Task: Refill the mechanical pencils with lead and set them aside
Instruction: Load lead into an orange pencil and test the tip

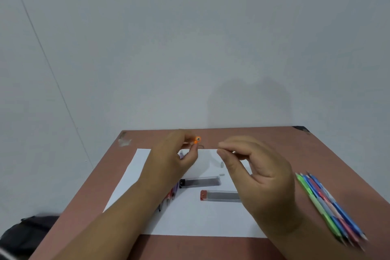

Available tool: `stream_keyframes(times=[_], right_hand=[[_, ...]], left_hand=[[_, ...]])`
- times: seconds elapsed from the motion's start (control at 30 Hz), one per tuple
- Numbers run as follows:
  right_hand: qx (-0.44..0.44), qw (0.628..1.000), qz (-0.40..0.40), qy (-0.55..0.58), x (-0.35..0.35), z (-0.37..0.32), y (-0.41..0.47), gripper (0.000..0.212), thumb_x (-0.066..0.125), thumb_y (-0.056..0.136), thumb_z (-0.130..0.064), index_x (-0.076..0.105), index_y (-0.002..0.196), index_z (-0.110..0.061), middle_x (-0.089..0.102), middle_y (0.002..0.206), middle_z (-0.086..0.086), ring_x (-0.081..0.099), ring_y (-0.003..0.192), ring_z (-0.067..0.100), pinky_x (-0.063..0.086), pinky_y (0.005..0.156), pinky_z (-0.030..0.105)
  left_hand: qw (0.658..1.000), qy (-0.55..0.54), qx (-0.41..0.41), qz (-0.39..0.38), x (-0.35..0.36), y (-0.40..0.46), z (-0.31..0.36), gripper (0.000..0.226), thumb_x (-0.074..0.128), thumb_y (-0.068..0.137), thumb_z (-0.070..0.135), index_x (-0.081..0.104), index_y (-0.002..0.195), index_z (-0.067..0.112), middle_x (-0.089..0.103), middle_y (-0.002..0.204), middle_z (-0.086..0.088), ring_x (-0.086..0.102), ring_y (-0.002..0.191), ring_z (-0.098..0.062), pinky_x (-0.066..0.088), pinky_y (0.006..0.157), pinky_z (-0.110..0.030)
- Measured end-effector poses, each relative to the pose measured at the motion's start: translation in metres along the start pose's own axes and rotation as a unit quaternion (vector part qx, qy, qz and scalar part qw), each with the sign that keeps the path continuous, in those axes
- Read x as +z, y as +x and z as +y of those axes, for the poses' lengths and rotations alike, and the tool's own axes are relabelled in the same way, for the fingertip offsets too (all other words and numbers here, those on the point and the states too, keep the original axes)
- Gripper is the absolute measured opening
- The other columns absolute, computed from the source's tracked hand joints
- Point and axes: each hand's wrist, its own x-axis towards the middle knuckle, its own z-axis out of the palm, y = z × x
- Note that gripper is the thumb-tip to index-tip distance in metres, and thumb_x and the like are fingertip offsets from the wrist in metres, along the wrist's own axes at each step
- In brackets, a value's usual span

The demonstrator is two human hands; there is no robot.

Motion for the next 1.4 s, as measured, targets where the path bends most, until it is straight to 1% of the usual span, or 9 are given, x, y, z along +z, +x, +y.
stream_keyframes(times=[0.13,0.27,0.37,0.5,0.63,0.8,0.93,1.13,1.4], right_hand=[[0.068,0.992,-0.025,0.103,-0.001,-0.012,-0.001,0.012,0.062,0.097,-0.016,0.071,0.104,-0.020,0.074,0.110,-0.012,0.071,0.107,0.013,0.056,0.090,0.027],[0.130,0.981,-0.034,0.140,0.003,-0.017,-0.001,0.014,0.054,0.102,-0.030,0.063,0.107,-0.020,0.075,0.112,-0.012,0.072,0.108,0.014,0.060,0.089,0.032],[0.117,0.983,-0.032,0.141,0.003,-0.018,0.000,0.018,0.052,0.103,-0.029,0.060,0.109,-0.014,0.075,0.111,-0.008,0.072,0.107,0.015,0.061,0.088,0.034],[0.100,0.987,-0.026,0.122,0.001,-0.017,0.001,0.017,0.053,0.103,-0.025,0.061,0.109,-0.012,0.075,0.111,-0.002,0.073,0.106,0.016,0.061,0.086,0.036],[0.100,0.987,-0.015,0.126,0.001,-0.016,0.003,0.012,0.054,0.103,-0.028,0.062,0.107,-0.019,0.075,0.109,-0.002,0.073,0.103,0.017,0.061,0.084,0.038],[0.113,0.987,-0.010,0.115,0.001,-0.016,0.003,0.015,0.054,0.103,-0.037,0.062,0.110,-0.026,0.075,0.108,-0.009,0.074,0.100,0.016,0.061,0.081,0.036],[0.111,0.989,-0.006,0.098,0.000,-0.016,0.003,0.013,0.055,0.102,-0.034,0.062,0.109,-0.027,0.075,0.107,-0.009,0.073,0.101,0.016,0.061,0.080,0.037],[0.111,0.990,-0.012,0.084,0.000,-0.015,0.003,0.011,0.057,0.100,-0.030,0.065,0.106,-0.025,0.075,0.104,-0.012,0.072,0.102,0.011,0.060,0.082,0.027],[0.075,0.997,-0.029,0.023,0.000,-0.012,0.004,0.011,0.059,0.098,-0.022,0.062,0.108,-0.026,0.070,0.105,-0.017,0.069,0.102,0.002,0.053,0.085,0.013]], left_hand=[[0.998,-0.031,0.044,0.015,-0.003,0.002,0.005,0.014,0.060,0.088,0.034,0.065,0.100,0.033,0.065,0.090,0.024,0.064,0.090,0.008,0.057,0.066,-0.030],[0.995,-0.025,0.098,0.019,-0.005,0.001,0.012,0.021,0.069,0.085,0.017,0.064,0.100,0.031,0.068,0.094,0.016,0.064,0.089,0.004,0.053,0.072,-0.023],[0.993,-0.017,0.116,0.025,-0.004,0.002,0.012,0.015,0.070,0.084,0.013,0.071,0.098,0.017,0.071,0.091,0.010,0.063,0.085,0.000,0.052,0.074,-0.022],[0.990,-0.015,0.140,0.024,-0.005,0.003,0.013,0.014,0.064,0.088,0.023,0.072,0.096,0.014,0.070,0.088,0.008,0.064,0.081,-0.007,0.052,0.074,-0.024],[0.988,-0.006,0.149,0.029,-0.005,0.004,0.011,0.010,0.070,0.085,0.014,0.070,0.094,0.017,0.068,0.087,0.009,0.065,0.079,-0.010,0.052,0.072,-0.026],[0.988,-0.002,0.152,0.029,-0.005,0.004,0.011,0.025,0.072,0.083,0.011,0.062,0.097,0.029,0.066,0.085,0.010,0.063,0.079,-0.010,0.051,0.071,-0.028],[0.988,-0.001,0.152,0.022,-0.005,0.003,0.009,0.017,0.071,0.084,0.014,0.065,0.096,0.025,0.067,0.086,0.008,0.066,0.079,-0.015,0.054,0.067,-0.037],[0.989,0.006,0.146,0.003,-0.005,0.004,0.009,0.010,0.062,0.088,0.025,0.069,0.095,0.021,0.068,0.088,0.009,0.065,0.081,-0.015,0.055,0.067,-0.039],[0.990,0.004,0.140,-0.006,-0.005,0.004,0.005,0.013,0.068,0.087,0.021,0.064,0.097,0.029,0.069,0.090,0.009,0.065,0.081,-0.018,0.057,0.066,-0.041]])
